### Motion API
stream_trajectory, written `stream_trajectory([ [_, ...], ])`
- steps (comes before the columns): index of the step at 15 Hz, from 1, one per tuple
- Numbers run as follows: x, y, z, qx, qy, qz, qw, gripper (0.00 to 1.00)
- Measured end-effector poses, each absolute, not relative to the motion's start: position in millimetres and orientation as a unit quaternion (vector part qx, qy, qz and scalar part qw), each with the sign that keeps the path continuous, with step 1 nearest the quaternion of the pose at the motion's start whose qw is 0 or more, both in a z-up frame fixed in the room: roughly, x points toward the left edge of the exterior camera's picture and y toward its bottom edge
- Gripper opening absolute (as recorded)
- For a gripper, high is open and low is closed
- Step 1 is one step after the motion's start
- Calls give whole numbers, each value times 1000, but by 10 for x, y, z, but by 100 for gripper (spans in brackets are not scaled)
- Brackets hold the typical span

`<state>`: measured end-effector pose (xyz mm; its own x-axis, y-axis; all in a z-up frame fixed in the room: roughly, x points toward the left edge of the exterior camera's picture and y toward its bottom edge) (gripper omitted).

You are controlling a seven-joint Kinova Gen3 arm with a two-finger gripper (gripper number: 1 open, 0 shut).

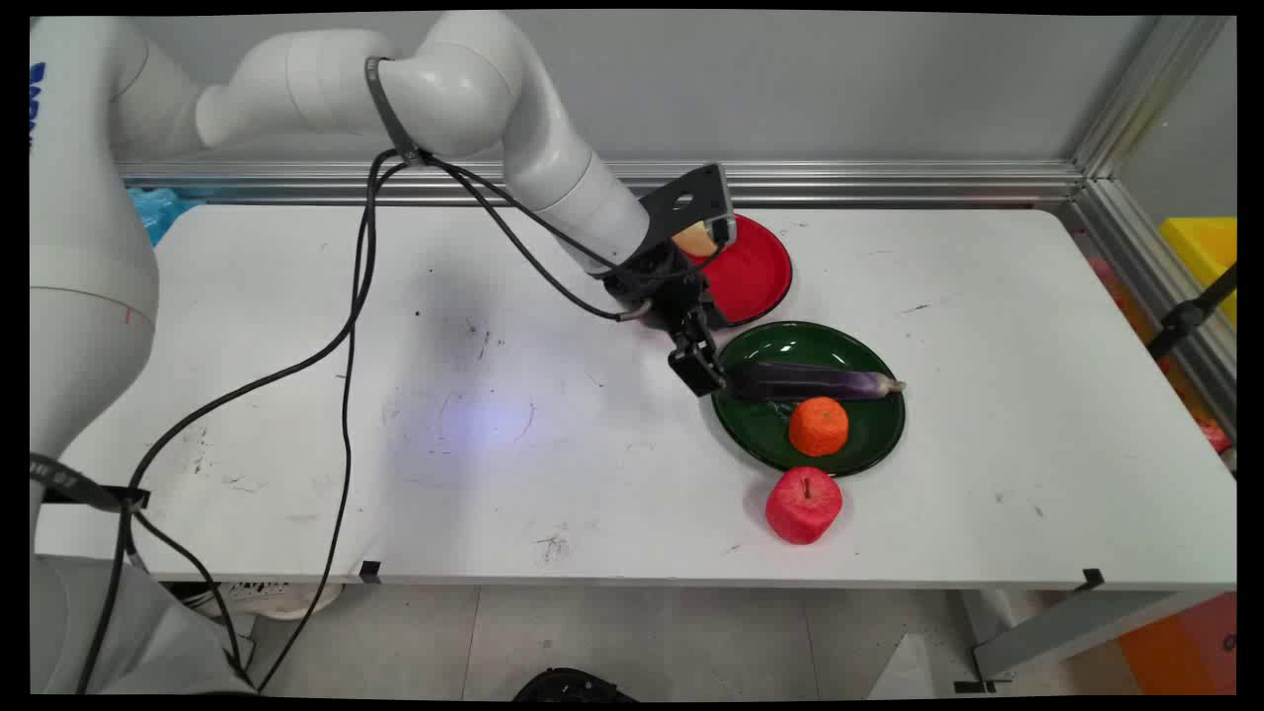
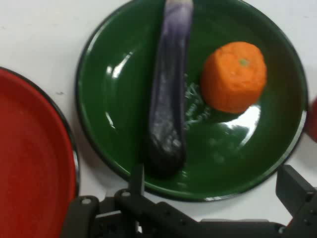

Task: Pick up the eggplant from the green plate

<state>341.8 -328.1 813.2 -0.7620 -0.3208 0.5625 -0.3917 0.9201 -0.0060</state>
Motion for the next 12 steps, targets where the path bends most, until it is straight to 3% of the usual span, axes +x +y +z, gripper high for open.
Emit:
stream_trajectory([
  [12, 3077, -3651, 7719, 165, -933, 90, 309, 100],
])
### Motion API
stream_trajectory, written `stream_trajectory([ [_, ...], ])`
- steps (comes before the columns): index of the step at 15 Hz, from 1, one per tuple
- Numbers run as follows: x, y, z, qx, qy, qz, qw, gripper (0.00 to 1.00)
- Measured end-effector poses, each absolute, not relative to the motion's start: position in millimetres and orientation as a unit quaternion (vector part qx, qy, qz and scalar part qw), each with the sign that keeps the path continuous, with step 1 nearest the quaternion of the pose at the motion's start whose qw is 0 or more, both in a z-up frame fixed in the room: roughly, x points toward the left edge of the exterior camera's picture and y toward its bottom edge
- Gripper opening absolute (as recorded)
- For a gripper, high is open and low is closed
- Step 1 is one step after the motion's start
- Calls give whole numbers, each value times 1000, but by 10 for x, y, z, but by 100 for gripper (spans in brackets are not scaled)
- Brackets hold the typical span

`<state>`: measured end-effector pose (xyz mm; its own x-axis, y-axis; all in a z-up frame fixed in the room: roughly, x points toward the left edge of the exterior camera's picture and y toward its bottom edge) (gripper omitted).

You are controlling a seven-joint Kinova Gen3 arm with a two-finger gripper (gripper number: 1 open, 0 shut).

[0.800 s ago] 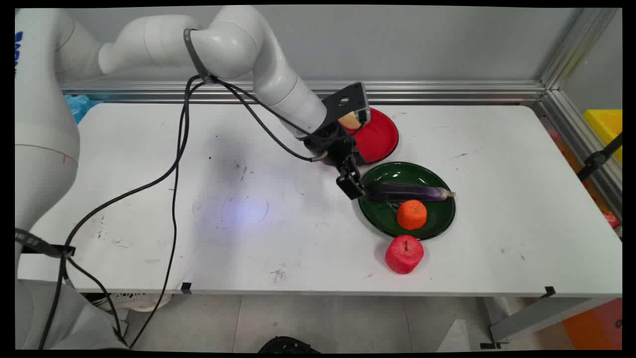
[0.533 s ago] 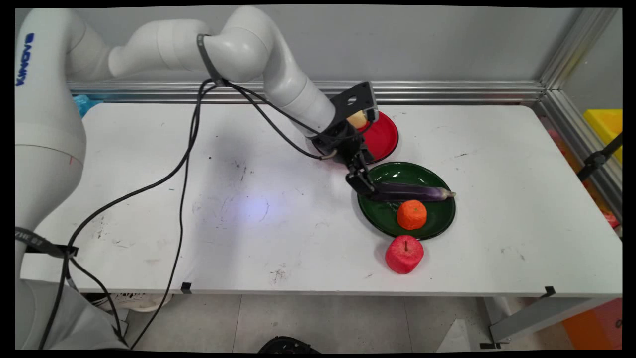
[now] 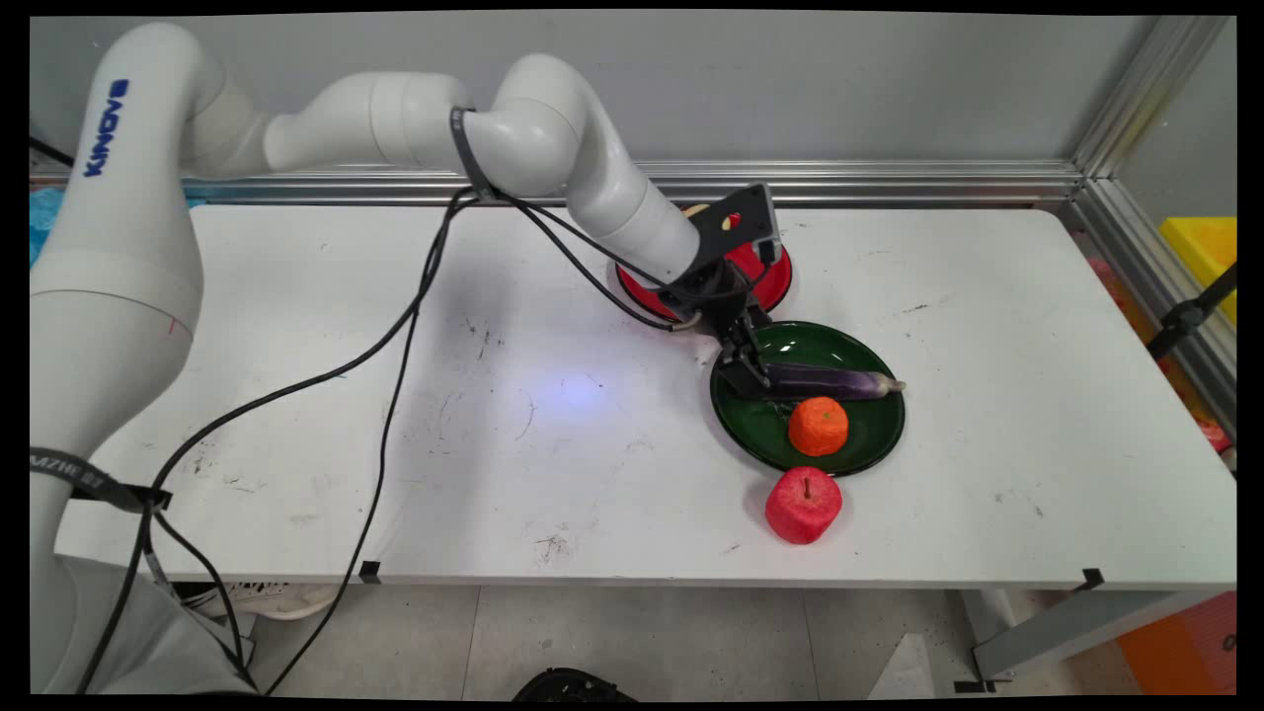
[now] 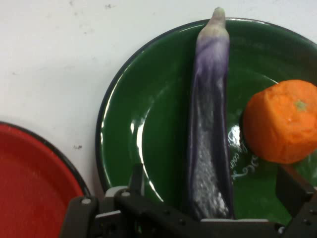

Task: Pick up the eggplant from the green plate, then place the picked object on the red plate

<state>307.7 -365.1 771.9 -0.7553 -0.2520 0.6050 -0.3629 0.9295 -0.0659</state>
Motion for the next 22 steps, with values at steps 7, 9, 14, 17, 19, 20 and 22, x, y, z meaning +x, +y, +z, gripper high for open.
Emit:
stream_trajectory([
  [7, 2918, -3758, 7468, 146, -935, 90, 310, 100],
  [9, 2897, -3771, 7425, 144, -935, 89, 311, 0],
  [14, 2877, -3795, 7382, 142, -936, 87, 311, 0],
  [17, 2889, -3801, 7427, 141, -936, 85, 312, 0],
  [19, 2918, -3814, 7506, 143, -935, 86, 314, 0],
  [20, 2934, -3823, 7549, 144, -934, 87, 315, 0],
  [22, 2991, -3858, 7653, 147, -933, 91, 316, 0],
])
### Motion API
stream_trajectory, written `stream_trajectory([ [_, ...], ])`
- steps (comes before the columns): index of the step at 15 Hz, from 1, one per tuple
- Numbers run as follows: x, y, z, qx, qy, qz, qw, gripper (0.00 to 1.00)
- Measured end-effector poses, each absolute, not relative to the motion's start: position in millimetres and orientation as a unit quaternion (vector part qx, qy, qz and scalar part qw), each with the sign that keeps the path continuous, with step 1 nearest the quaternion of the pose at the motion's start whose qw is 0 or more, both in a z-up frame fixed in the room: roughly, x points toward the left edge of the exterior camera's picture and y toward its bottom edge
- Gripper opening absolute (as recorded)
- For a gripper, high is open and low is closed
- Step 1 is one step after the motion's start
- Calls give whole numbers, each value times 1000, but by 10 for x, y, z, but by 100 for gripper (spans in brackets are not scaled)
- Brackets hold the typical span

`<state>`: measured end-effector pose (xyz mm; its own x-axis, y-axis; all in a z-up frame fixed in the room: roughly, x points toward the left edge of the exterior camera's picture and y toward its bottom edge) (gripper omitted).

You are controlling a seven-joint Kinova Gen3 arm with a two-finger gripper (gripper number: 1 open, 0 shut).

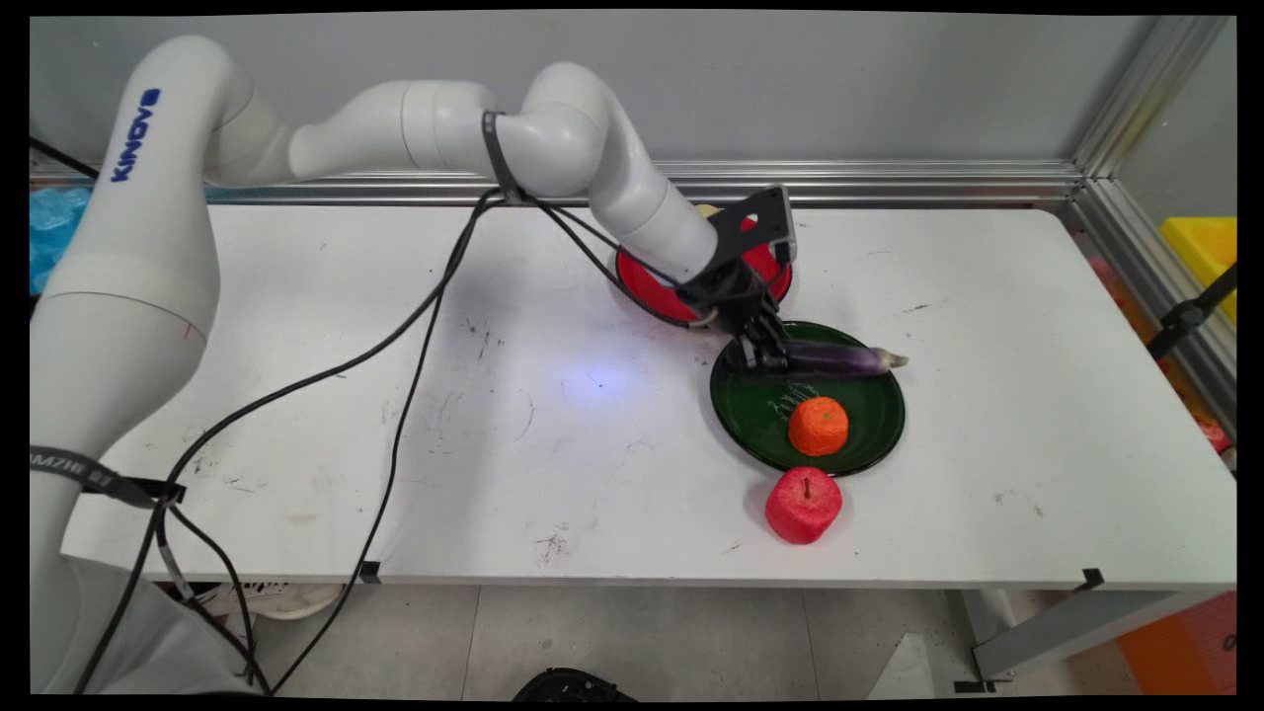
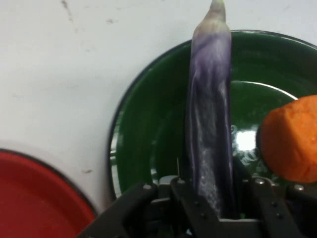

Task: Place the picked object on the red plate

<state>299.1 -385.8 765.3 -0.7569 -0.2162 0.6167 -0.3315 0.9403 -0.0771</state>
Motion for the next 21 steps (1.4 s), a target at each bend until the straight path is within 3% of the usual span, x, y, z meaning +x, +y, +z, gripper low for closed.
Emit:
stream_trajectory([
  [9, 3539, -4154, 7893, 167, -932, 132, 293, 0],
  [21, 4086, -4524, 7750, 196, -927, 167, 272, 0],
])
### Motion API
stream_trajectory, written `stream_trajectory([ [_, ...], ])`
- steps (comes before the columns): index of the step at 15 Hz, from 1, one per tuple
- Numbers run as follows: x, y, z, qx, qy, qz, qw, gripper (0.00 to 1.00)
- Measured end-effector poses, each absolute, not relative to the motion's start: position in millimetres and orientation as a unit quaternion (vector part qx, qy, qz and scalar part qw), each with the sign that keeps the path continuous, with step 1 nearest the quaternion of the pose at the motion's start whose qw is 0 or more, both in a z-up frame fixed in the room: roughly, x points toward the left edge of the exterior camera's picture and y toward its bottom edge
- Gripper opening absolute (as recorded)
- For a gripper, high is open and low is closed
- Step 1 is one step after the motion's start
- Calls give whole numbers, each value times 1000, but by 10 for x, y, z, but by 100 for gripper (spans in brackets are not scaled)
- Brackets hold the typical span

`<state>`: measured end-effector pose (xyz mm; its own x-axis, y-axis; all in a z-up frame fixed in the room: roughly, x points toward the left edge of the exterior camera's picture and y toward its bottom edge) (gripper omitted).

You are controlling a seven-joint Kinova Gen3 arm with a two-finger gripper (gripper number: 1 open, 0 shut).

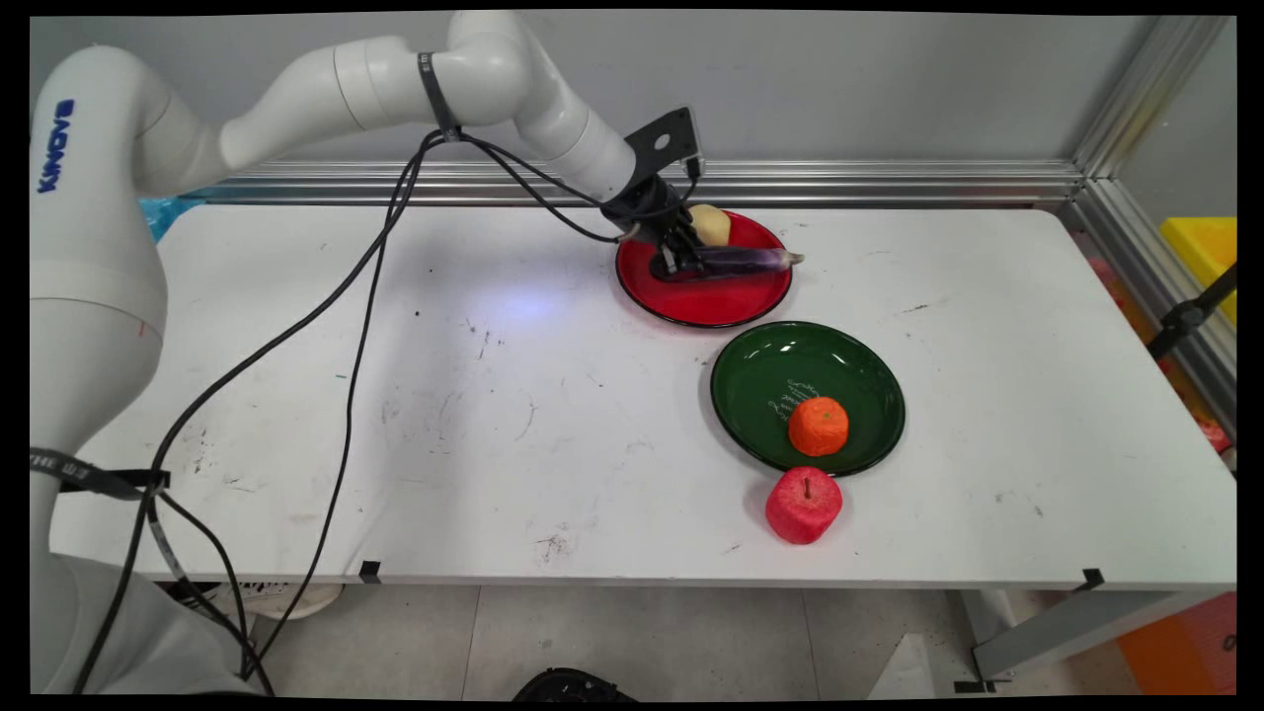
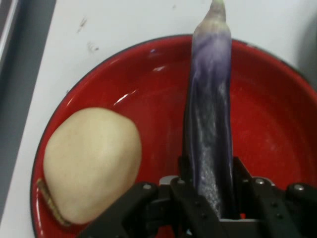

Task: Place the picked object on the red plate

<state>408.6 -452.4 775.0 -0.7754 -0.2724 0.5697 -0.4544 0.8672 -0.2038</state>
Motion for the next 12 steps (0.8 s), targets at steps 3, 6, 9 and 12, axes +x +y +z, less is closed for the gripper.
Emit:
stream_trajectory([
  [3, 4136, -4552, 7701, 198, -927, 168, 270, 0],
  [6, 4172, -4580, 7638, 201, -926, 168, 270, 0],
  [9, 4191, -4596, 7591, 204, -926, 168, 270, 0],
  [12, 4205, -4615, 7557, 206, -925, 169, 271, 0],
])
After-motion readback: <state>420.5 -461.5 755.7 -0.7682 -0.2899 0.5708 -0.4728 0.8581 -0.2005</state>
